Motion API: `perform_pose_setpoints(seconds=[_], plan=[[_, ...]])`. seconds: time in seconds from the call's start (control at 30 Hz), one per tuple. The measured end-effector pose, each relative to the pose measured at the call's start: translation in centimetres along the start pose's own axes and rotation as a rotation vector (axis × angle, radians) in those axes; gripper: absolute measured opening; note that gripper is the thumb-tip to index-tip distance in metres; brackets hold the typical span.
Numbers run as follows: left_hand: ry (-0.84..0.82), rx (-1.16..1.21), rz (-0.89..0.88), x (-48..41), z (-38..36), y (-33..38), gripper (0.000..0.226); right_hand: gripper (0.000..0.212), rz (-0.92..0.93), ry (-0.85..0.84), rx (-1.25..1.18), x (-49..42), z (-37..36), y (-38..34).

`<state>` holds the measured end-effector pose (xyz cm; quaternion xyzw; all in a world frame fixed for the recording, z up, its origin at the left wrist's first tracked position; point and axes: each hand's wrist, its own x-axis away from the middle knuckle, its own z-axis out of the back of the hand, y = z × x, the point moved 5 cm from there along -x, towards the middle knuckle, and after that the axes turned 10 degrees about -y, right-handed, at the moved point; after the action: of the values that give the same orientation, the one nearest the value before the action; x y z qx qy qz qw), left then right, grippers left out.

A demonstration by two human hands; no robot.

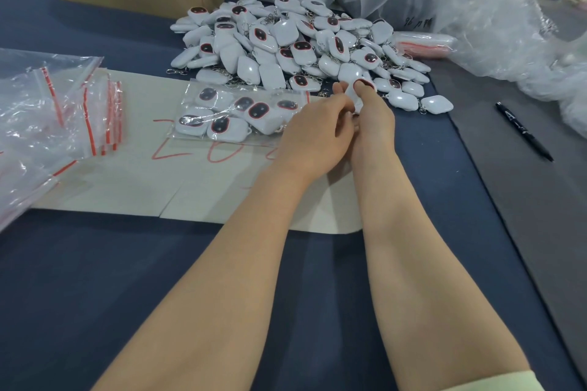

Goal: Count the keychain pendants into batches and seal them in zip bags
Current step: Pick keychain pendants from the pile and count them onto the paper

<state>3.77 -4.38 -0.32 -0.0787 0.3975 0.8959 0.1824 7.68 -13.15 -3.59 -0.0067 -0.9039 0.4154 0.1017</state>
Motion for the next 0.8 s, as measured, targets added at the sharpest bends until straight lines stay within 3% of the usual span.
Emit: perform_pose_setpoints(seconds=[0.23,0.4,0.53,0.63,0.8], plan=[[-0.039,-0.035,-0.010,-0.1,-0.4,-0.2,0.019,0.035,-0.007,0.003,0.030,-0.1,0.0,0.0],[-0.001,-0.038,-0.014,-0.2,-0.3,-0.2,0.019,0.015,0.006,0.002,0.044,-0.2,0.1,0.0],[0.171,-0.076,-0.018,0.0,0.9,-0.3,0.018,0.019,0.052,0.018,0.113,-0.3,-0.1,-0.2],[0.311,-0.229,0.096,0.0,2.1,-1.6,0.021,0.013,0.096,-0.033,0.087,-0.3,-0.6,-0.1],[0.166,-0.405,0.286,-0.2,1.4,-3.9,0.037,0.012,0.175,-0.138,0.277,0.3,-1.4,-0.4]])
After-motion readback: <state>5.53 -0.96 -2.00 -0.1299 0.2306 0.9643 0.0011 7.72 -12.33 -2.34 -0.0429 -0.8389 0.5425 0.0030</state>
